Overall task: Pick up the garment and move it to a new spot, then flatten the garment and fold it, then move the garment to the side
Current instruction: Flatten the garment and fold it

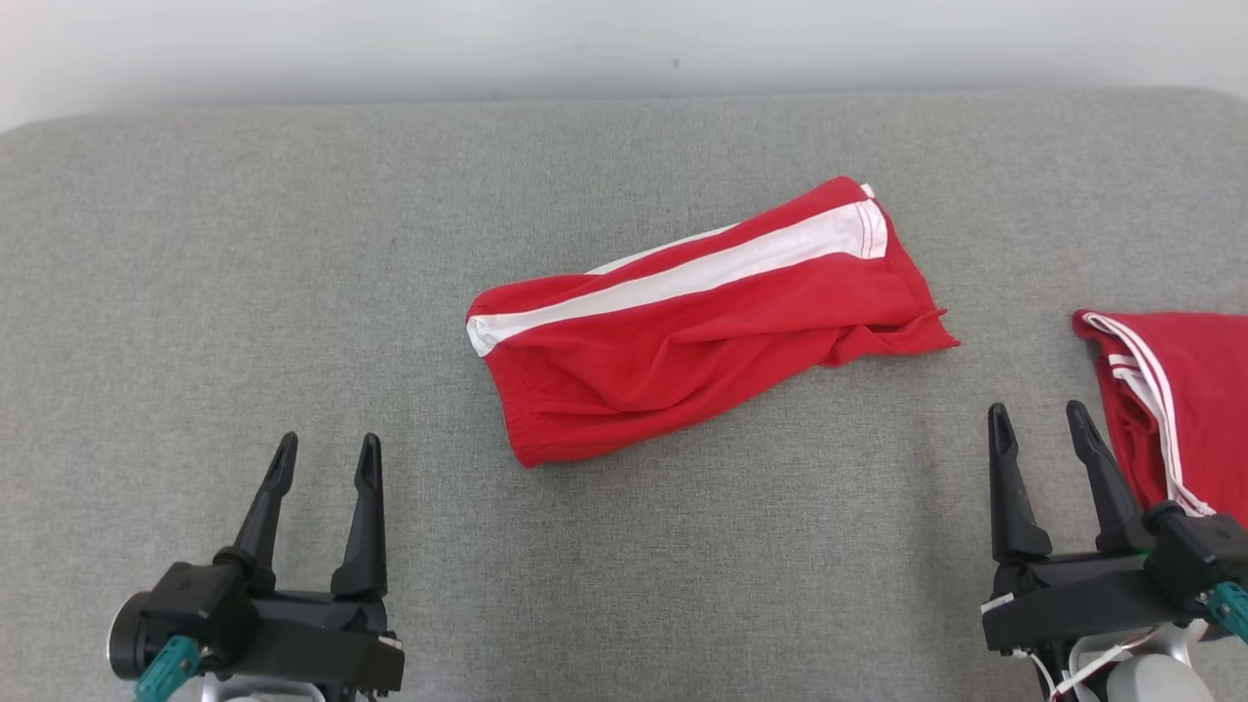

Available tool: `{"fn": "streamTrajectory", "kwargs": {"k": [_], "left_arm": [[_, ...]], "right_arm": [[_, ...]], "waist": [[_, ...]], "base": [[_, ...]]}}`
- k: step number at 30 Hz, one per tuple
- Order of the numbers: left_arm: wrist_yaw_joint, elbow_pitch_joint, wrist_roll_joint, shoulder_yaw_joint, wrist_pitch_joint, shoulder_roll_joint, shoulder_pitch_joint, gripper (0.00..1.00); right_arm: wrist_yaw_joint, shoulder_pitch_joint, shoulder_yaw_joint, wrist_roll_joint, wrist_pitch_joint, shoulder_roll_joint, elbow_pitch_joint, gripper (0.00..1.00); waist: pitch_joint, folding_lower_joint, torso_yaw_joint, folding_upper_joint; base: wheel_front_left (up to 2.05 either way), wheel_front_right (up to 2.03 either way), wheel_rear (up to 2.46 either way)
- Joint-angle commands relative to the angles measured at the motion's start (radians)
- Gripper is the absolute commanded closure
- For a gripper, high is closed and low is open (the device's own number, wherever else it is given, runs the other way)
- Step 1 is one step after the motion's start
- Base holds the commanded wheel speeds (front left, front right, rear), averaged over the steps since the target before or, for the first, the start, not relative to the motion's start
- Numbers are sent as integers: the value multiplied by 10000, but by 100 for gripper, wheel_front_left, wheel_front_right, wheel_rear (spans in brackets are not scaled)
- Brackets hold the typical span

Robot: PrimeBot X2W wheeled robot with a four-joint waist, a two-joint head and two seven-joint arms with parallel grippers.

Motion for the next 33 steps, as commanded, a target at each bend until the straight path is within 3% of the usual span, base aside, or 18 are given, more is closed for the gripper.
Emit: {"fn": "streamTrajectory", "kwargs": {"k": [1, 8, 14, 23, 33], "left_arm": [[0, 23, 126, 42, -42, 4, 156, 0], [-167, 94, 188, 123, -42, -170, 121, 0], [-282, 45, 339, 96, -43, -318, -110, 0], [-700, 135, 560, -195, -43, -722, -837, 0], [-1049, 282, 829, -347, -43, -1140, -1384, 0]], "right_arm": [[-10, 110, -25, -46, 33, 27, -69, 0], [-10, 249, -157, -12, 243, 107, -386, 0], [-10, -524, -231, 257, 365, -82, -18, 0], [-10, -2758, 229, 551, 311, -977, 2044, 0], [-10, -4676, 1461, 1304, 446, -1568, 4487, 0]], "waist": [[-65, 2, -9, 1], [-32, 2, 19, 1], [284, 2, 84, 1], [1260, 2, 659, 1], [1871, 2, 1127, 1]], "base": [[0, 0, 0], [0, 0, 0], [0, 0, 0], [0, 0, 0], [0, 0, 0]]}}
